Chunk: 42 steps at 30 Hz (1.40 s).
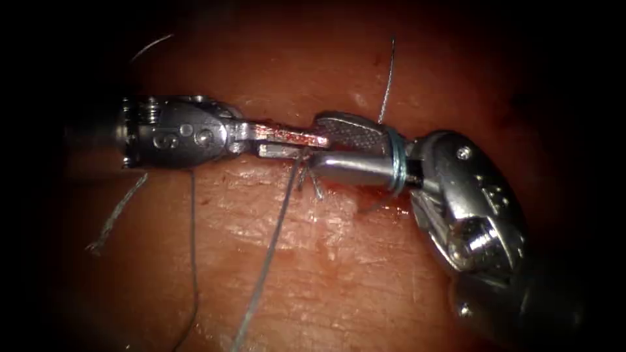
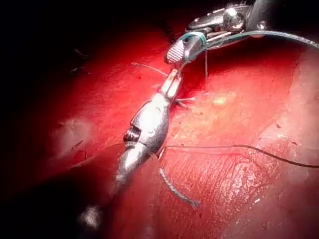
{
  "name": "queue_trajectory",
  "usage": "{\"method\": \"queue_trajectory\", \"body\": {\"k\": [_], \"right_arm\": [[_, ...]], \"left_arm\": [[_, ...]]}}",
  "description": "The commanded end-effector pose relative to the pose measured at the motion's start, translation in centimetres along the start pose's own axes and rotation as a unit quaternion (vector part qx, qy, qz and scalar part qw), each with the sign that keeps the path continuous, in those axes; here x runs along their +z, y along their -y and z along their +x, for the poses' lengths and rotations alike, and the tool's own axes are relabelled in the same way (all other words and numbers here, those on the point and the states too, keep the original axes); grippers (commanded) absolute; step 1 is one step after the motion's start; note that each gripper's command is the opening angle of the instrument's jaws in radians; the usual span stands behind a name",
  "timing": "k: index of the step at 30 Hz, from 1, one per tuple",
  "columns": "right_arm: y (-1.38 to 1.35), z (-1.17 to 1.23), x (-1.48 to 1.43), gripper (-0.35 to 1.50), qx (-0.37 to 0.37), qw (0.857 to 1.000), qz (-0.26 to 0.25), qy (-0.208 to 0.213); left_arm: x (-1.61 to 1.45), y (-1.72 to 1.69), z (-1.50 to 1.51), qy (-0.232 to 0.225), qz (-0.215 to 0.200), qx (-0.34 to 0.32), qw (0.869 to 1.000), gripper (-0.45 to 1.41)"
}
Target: Wound Closure
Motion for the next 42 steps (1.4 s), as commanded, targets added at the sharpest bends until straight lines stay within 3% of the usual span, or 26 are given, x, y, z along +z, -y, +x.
{"method": "queue_trajectory", "body": {"k": [1, 8, 15, 29, 42], "right_arm": [[-0.07, -0.04, 0.02, 0.1, 0.003, 1.0, -0.004, -0.001], [-0.14, 0.0, -0.06, 0.1, 0.016, 0.998, -0.067, -0.016], [-0.2, 0.01, -0.09, 0.31, 0.05, 0.992, -0.117, -0.017], [-0.43, 0.0, -0.23, 0.62, 0.067, 0.963, -0.262, -0.014], [-0.39, -0.22, -0.36, 0.69, 0.066, 0.955, -0.285, 0.05]], "left_arm": [[0.05, 0.02, -0.05, -0.001, 0.0, 0.001, 1.0, -0.45], [0.14, -0.13, 0.05, -0.003, -0.008, 0.001, 1.0, -0.45], [0.36, -0.32, 0.19, -0.006, -0.02, 0.0, 1.0, -0.45], [0.44, -0.19, 0.23, -0.004, -0.016, -0.006, 1.0, -0.45], [0.44, -0.12, 0.18, 0.007, -0.011, -0.006, 1.0, -0.45]]}}
